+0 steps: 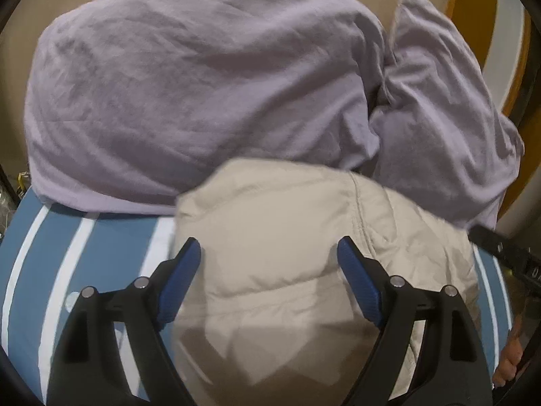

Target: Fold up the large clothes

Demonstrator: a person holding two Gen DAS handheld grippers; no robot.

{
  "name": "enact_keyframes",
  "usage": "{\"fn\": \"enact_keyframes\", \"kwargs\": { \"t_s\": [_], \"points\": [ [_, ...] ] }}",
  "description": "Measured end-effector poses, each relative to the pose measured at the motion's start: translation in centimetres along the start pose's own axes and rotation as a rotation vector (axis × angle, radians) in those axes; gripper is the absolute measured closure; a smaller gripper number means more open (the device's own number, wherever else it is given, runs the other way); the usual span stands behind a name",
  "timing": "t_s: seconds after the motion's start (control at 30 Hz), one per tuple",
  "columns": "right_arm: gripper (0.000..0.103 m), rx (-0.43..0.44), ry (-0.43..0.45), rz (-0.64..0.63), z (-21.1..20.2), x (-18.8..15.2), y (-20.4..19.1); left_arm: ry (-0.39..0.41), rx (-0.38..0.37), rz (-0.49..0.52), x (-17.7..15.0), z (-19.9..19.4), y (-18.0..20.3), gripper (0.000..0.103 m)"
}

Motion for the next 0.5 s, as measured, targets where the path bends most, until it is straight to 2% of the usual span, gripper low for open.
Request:
{"fn": "enact_keyframes", "kwargs": {
  "t_s": [0.07,0.17,0.27,0.5],
  "points": [
    [0.023,-0.034,0.030,-0.060,1.0,-0.1,-1.2,0.017,0.026,0.031,-0.6,0.4,0.7,0.015],
    [0.023,-0.077,0.056,-0.130,2.1,-1.0,-1.9,0.042,0.035,0.046,-0.9,0.5,0.8,0.015],
    [0.025,-0.067,0.039,-0.122,3.6,-2.0,-1.5,0.044,0.018,0.039,-0.8,0.7,0.4,0.012],
    [0.025,-0.077,0.075,-0.112,4.9,-3.0,-1.0,0.067,0.018,0.062,-0.9,1.1,0.9,0.010]
  ]
}}
Point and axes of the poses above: each gripper's, at about its wrist camera, not at the fingertips, and z roughly the way its jaws point, y to its right, x to its top, the point moved 3 cm from there along z, roughly the way its jaws point, and after that the axes turned 1 degree about -y, right-handed, at the moved point
